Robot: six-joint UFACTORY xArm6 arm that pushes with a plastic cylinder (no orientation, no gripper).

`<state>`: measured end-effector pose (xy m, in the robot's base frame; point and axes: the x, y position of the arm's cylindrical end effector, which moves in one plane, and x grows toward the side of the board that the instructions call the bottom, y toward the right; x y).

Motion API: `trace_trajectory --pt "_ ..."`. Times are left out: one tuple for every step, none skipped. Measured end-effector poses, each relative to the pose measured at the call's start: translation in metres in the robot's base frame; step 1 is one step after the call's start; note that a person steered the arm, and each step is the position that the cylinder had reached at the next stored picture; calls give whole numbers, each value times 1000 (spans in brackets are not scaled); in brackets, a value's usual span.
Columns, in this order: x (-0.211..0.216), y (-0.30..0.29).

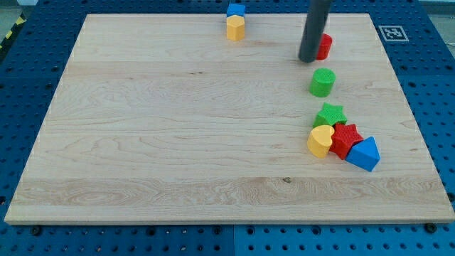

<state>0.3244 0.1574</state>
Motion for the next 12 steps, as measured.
trace_trajectory --pt "-1 42" --pt "-3 60" --pt "0 48" --pt "-6 19" --pt "-28 18" --pt "-34 18" --pt "-38 18" --pt "-43 21" --pt "-57 34" --pt "-66 49" --pt "-65 38" --pt "-17 11"
